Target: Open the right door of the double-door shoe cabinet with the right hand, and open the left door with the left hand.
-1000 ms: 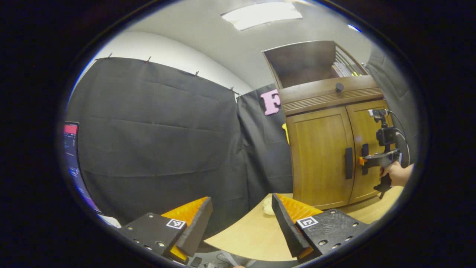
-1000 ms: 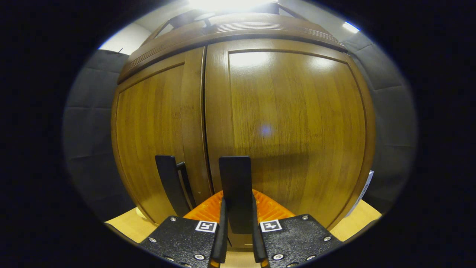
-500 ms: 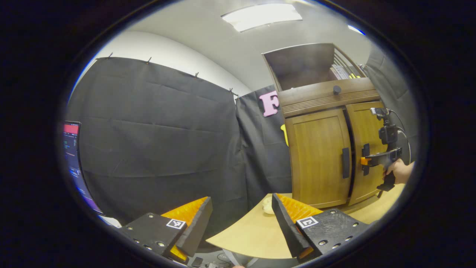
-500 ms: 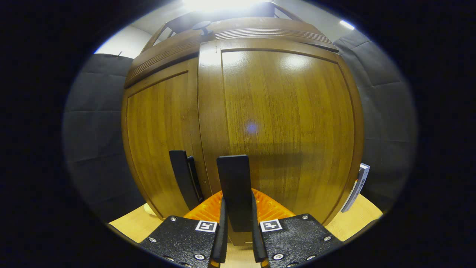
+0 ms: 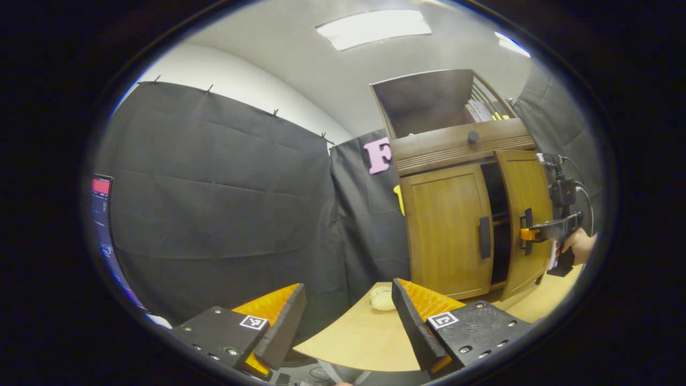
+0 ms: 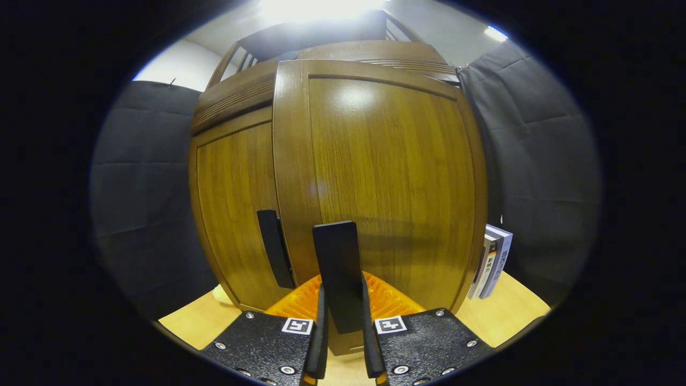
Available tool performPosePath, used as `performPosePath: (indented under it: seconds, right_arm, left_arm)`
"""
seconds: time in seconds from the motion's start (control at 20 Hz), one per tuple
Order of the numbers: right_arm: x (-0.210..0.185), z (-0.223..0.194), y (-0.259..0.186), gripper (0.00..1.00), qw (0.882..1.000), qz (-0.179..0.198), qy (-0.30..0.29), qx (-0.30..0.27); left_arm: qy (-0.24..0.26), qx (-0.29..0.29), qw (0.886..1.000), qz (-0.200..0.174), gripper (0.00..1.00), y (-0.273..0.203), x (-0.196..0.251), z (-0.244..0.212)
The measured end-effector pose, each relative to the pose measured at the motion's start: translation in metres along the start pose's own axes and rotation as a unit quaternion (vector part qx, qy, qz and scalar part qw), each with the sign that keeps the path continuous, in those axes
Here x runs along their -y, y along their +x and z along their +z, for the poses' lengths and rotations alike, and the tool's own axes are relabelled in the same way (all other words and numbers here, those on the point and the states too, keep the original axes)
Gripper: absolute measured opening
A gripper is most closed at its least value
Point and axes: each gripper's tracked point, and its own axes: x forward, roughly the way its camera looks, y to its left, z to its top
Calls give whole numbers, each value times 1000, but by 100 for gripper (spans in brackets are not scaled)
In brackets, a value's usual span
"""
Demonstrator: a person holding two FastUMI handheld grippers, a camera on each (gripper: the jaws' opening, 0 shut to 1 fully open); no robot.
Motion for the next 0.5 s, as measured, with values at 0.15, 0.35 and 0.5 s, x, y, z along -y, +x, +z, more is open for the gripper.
performPosePath:
  seconds: [0.15, 0.35, 0.5]
  right_arm:
    - [7, -3, -17, 28, 1000, -3, 1, 2]
    - [19, -4, -37, 28, 1000, -7, 3, 2]
    - [27, -5, -49, 28, 1000, -13, 2, -1]
  left_arm:
    - [-3, 3, 1000, -16, 99, 1, 15, 2]
    - [-8, 10, 999, -35, 99, 1, 32, 7]
    - [-13, 9, 999, -47, 99, 0, 40, 6]
